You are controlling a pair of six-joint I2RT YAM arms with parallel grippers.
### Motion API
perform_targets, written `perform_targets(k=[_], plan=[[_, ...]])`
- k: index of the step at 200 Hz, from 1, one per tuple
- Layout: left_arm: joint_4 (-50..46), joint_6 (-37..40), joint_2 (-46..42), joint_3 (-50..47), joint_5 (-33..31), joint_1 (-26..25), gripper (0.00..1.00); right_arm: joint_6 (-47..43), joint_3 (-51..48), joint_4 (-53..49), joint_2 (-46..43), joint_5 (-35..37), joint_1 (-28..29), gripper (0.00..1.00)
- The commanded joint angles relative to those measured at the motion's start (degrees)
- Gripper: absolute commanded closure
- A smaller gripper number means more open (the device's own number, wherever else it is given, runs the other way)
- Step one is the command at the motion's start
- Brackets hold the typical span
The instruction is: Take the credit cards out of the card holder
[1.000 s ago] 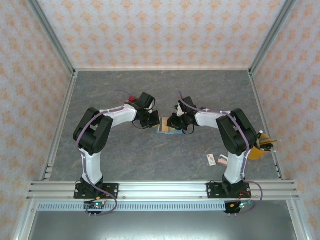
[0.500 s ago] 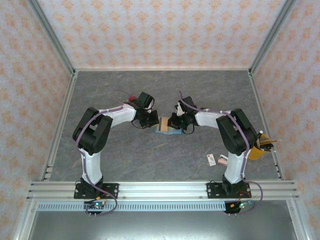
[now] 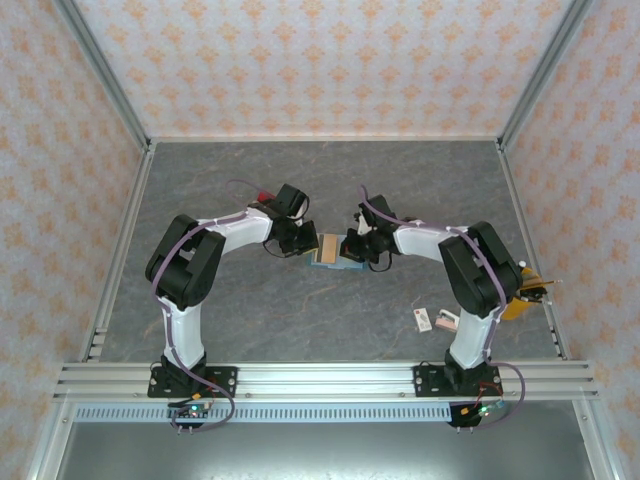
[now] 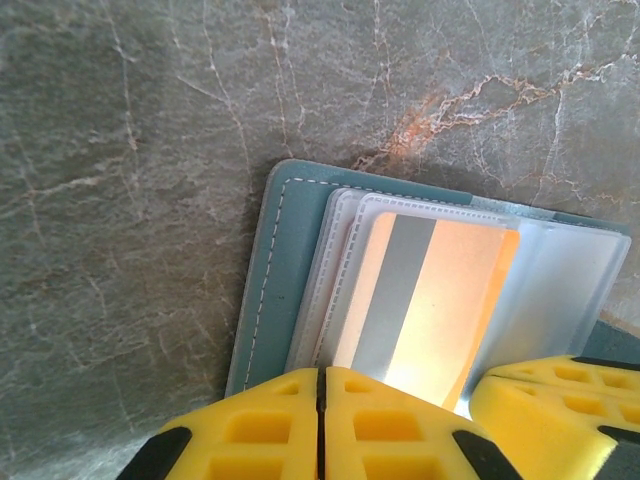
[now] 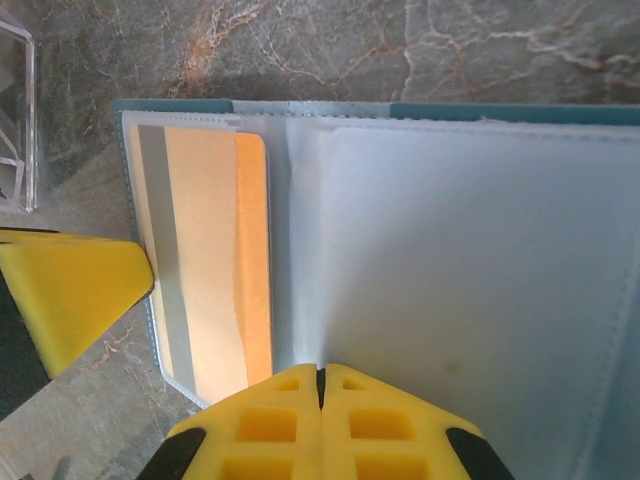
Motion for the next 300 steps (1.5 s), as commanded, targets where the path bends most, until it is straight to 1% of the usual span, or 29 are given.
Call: perform_targets(k=[1,14,27,45,57,89,154,198,235,256,290,300], plan=[[-5.5,1.5,1.5,-0.7,-3.9,-0.1,0.92,-0.5,-1.1,0.5,-1.7,-1.5,-0.1,1.00],[-5.4,1.6,1.7,-0.6,-3.7,-0.1,0.92,0.1,-0.7,2.2,-1.2,-5.2,-0.1,1.00],[-5.4,1.6,1.9,-0.7,-3.3,-0.1,0.93,0.7,0.0,2.8,-0.3,-6.6,-0.1,0.93],[-5.1,1.6,2.3,-0.9,-2.8,-0.1,0.93,0.8,1.2,2.2,1.0,-6.5,-0.1,0.84],[-5.0,1.6,2.5,-1.0,-2.5,-0.1,0.93,1.0,1.8,1.8,2.0,-6.0,-0.1,0.81],[-4.9,1.6,2.8,-1.4,-2.2,-0.1,0.93,1.5,2.6,1.7,3.5,-4.8,-0.1,0.79],[-3.8,1.2,2.8,-2.7,-1.4,-0.1,0.94,3.8,2.1,7.4,4.7,-8.7,-0.1,0.81],[-2.3,1.0,3.1,-4.4,0.2,-0.1,0.94,4.9,2.2,9.5,5.4,-9.2,-0.1,0.84],[-2.0,1.1,2.2,-5.6,1.5,-0.6,0.95,3.6,3.5,7.4,6.2,-7.9,-0.1,0.87],[-2.4,1.6,1.8,-5.3,2.0,-1.2,0.96,2.3,4.7,4.6,6.7,-6.5,-0.1,0.91],[-4.7,2.3,1.1,-4.1,-0.9,-1.1,0.95,0.4,5.6,0.2,5.7,-3.6,-0.1,1.00],[-5.2,2.2,0.7,-3.8,-1.7,-0.9,0.94,0.1,5.5,-0.7,4.9,-3.0,-0.1,1.00]])
